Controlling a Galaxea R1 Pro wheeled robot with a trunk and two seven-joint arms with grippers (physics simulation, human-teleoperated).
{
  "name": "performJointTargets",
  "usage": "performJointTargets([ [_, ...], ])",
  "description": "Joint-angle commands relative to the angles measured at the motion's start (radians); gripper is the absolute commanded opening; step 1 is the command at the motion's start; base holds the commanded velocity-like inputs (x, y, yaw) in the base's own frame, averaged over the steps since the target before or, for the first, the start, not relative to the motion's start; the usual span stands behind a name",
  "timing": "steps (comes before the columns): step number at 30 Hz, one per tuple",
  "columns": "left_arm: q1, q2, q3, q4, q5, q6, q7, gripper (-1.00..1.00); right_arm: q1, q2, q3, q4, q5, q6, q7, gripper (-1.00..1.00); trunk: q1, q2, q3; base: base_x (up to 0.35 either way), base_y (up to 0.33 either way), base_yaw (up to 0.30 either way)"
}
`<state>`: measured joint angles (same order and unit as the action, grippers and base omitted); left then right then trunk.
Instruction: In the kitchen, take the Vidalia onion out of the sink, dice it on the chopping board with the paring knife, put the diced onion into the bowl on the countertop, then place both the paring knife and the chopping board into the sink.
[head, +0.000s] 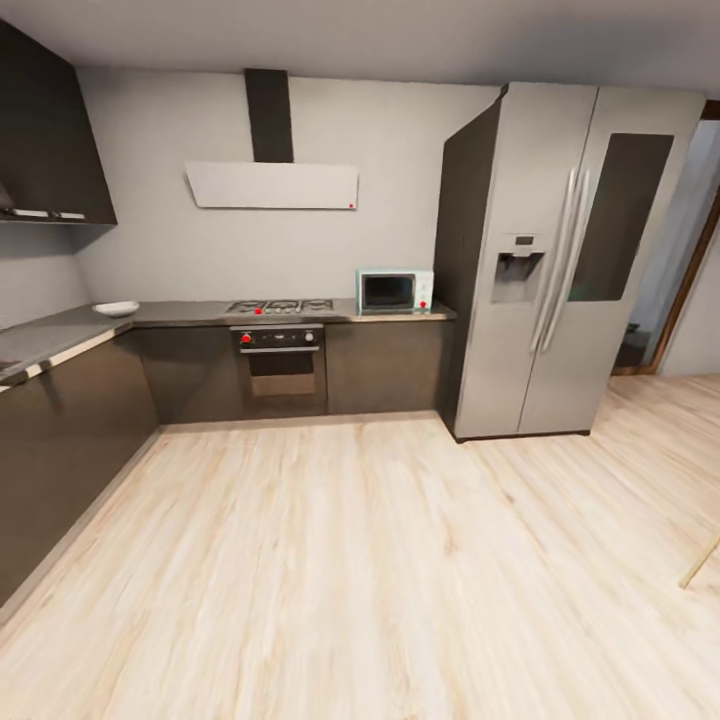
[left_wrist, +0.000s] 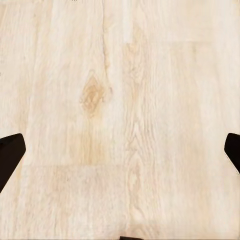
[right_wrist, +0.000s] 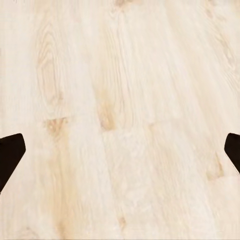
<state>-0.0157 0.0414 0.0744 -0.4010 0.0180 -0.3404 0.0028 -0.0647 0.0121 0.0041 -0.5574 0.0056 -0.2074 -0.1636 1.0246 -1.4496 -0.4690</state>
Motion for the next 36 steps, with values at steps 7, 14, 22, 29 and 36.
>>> performJointTargets([
  [7, -0.001, 0.0, 0.001, 0.001, 0.002, -0.003, 0.0, 1.0, -0.001, 0.0, 0.001, 0.001, 0.001, -0.003, -0.004, 1.0, 0.0, 0.0, -0.001, 0.262, -0.206, 0.257],
  [14, -0.001, 0.0, 0.001, 0.0, 0.002, -0.003, 0.0, 1.0, 0.0, 0.0, 0.001, 0.001, 0.001, -0.002, -0.004, 1.0, 0.0, 0.0, -0.001, 0.263, -0.196, 0.257],
  [22, -0.001, 0.0, 0.001, 0.001, 0.002, -0.003, 0.0, 1.0, -0.001, 0.0, 0.001, 0.008, 0.001, -0.003, -0.004, 1.0, 0.0, 0.0, -0.001, 0.263, -0.185, 0.257],
  [29, -0.001, 0.0, 0.001, 0.0, 0.002, -0.003, 0.0, 1.0, -0.001, 0.0, 0.001, 0.011, 0.001, -0.003, -0.004, 1.0, 0.0, 0.0, -0.001, 0.263, -0.184, 0.258],
  [36, -0.001, 0.0, 0.001, 0.001, 0.002, -0.003, 0.0, 1.0, 0.0, 0.0, 0.001, 0.012, 0.001, -0.003, -0.004, 1.0, 0.0, 0.0, -0.001, 0.263, -0.185, 0.258],
])
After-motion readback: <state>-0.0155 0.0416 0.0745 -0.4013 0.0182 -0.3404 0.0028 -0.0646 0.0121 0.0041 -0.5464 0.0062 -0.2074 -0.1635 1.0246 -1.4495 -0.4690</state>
